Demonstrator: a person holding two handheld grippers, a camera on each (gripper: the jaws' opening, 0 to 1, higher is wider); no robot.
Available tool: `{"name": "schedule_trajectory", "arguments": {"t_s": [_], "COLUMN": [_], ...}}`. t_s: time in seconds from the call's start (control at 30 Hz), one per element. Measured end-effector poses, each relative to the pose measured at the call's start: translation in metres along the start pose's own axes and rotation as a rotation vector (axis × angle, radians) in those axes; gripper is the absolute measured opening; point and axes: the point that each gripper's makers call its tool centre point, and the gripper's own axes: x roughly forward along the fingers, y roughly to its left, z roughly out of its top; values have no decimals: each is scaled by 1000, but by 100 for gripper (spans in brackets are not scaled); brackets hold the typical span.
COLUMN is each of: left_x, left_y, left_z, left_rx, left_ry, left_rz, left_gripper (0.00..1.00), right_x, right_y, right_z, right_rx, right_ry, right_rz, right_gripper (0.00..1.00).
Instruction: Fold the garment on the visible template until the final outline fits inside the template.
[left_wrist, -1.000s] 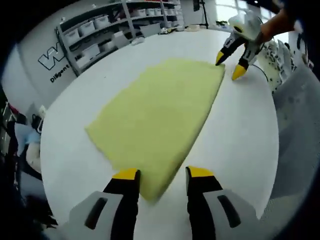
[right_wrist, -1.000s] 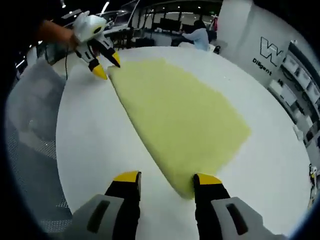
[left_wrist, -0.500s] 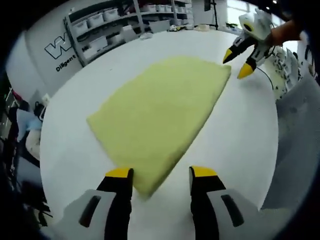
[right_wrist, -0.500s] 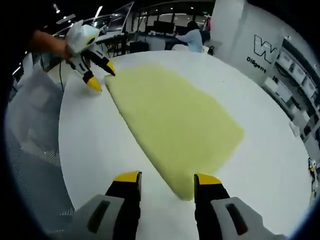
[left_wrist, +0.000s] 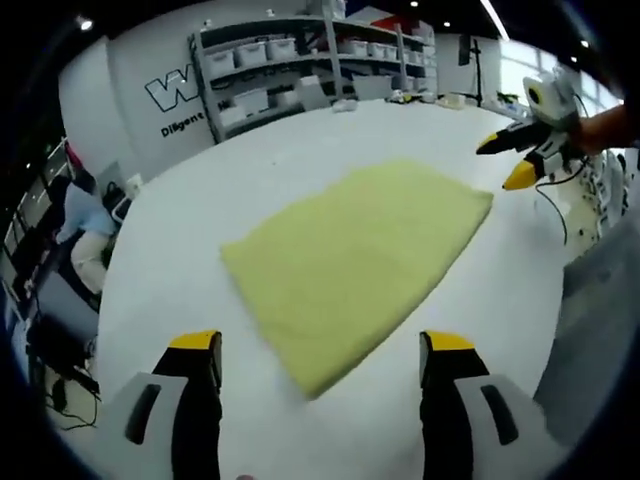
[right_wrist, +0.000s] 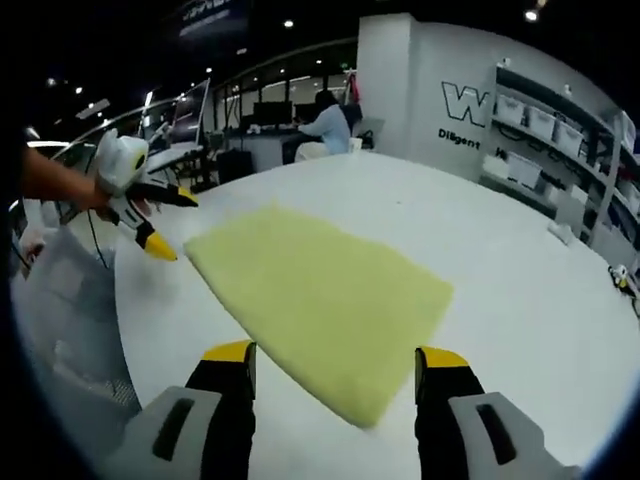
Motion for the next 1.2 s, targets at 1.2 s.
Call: {"name": "schedule_trajectory", "arguments": {"t_s": [1.2], "left_x": [-67], "left_y": [-20], "left_z": [-13], "left_rx": [-234], "left_ry": [-132], "left_rz": [136], "left_gripper": [99], "right_x": [-39], "right_y": [28], "right_z": [18], "right_rx": [196], "right_ry": [-181], "right_rz": [-36], "right_gripper": [99]}}
